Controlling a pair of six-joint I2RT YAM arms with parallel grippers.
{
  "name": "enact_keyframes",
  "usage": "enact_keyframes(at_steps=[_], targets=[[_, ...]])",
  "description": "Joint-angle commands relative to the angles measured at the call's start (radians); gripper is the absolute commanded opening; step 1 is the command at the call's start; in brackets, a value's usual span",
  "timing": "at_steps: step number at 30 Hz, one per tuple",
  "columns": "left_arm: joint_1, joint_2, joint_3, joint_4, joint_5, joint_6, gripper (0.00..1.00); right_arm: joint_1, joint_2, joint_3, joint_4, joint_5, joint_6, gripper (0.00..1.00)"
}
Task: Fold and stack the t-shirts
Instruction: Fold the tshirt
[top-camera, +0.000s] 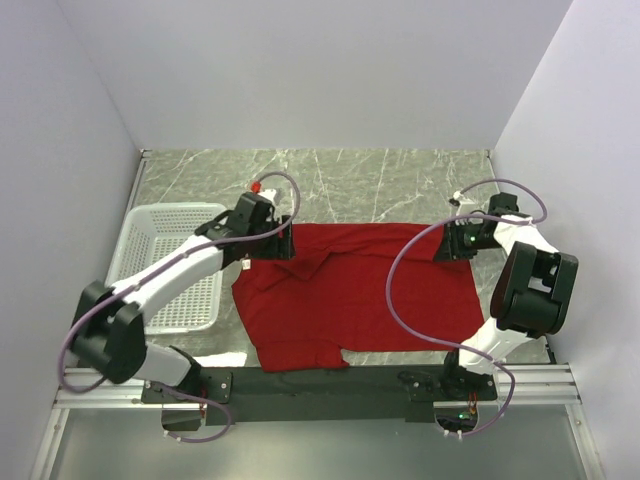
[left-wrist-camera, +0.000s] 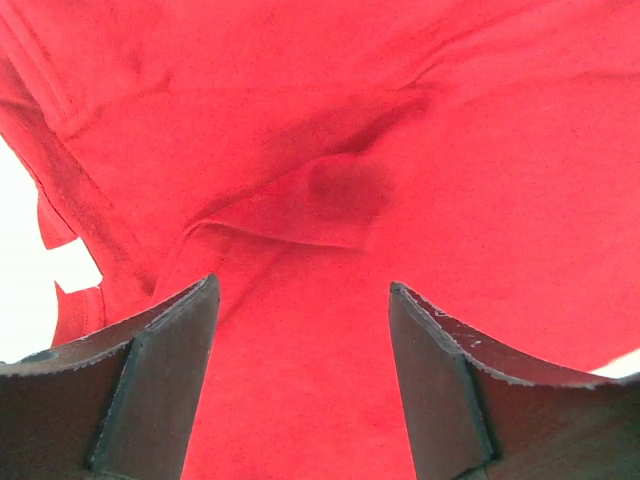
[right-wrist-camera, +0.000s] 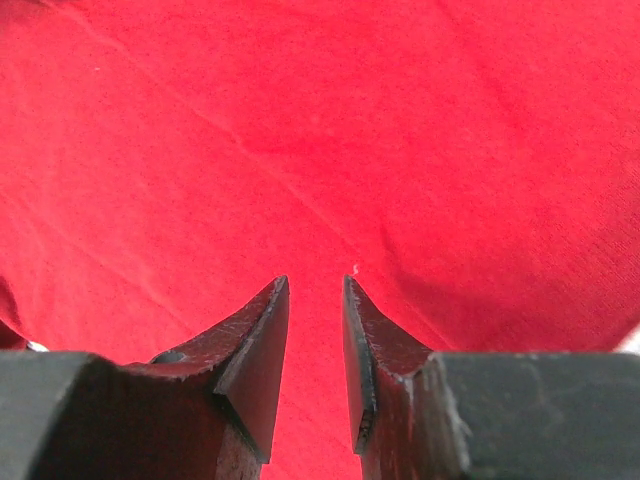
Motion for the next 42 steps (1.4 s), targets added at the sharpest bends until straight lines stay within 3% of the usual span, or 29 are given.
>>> enact_keyframes(at_steps=[1,4,10,16,23,27,30,33,34,35,36,38,42], targets=[[0.0,0.074,0.001,-0.005,-0.031,0.047,0.73,0.03,-0.042,-0.002,0.013,0.0,0.009,0.36],[-0.002,0.118,0.043,-0.022,-0.051,0.107,0.72,0.036,-0.042,-0.002,0.018,-0.004,0.014,0.36],[-0.004,0.166,0.136,-0.094,-0.027,0.387,0.64,0.035,-0.043,-0.012,0.022,-0.009,0.015,0.36],[-0.007,0.141,0.058,-0.07,0.049,0.698,0.66,0.038,-0.045,-0.001,0.01,-0.026,-0.003,0.36],[-0.005,0.174,0.047,-0.004,0.047,0.766,0.64,0.169,-0.006,0.08,-0.187,-0.157,-0.1,0.38],[-0.005,0.117,0.039,0.053,0.018,0.719,0.62,0.352,0.043,0.139,-0.245,-0.277,-0.043,0.38],[-0.004,0.005,-0.001,0.116,-0.016,0.623,0.64,0.513,0.044,0.154,-0.142,-0.29,0.099,0.38],[-0.002,-0.136,-0.053,0.15,-0.126,0.463,0.7,0.695,0.012,0.154,0.008,-0.179,0.169,0.41],[0.0,-0.173,-0.079,0.15,-0.157,0.379,0.74,0.746,0.001,0.151,0.087,-0.077,0.163,0.42],[0.0,-0.251,-0.094,0.151,-0.207,0.325,0.79,0.785,-0.014,0.15,0.119,-0.037,0.152,0.45],[0.003,-0.291,-0.108,0.131,-0.294,0.215,0.92,0.859,-0.019,0.146,0.151,0.009,0.132,0.48],[0.007,-0.406,-0.137,0.095,-0.368,0.12,0.99,0.921,-0.016,0.154,0.223,0.109,0.127,0.5],[0.035,-0.57,-0.168,0.003,-0.439,-0.057,0.99,1.081,0.049,0.214,0.28,0.365,0.113,0.5]])
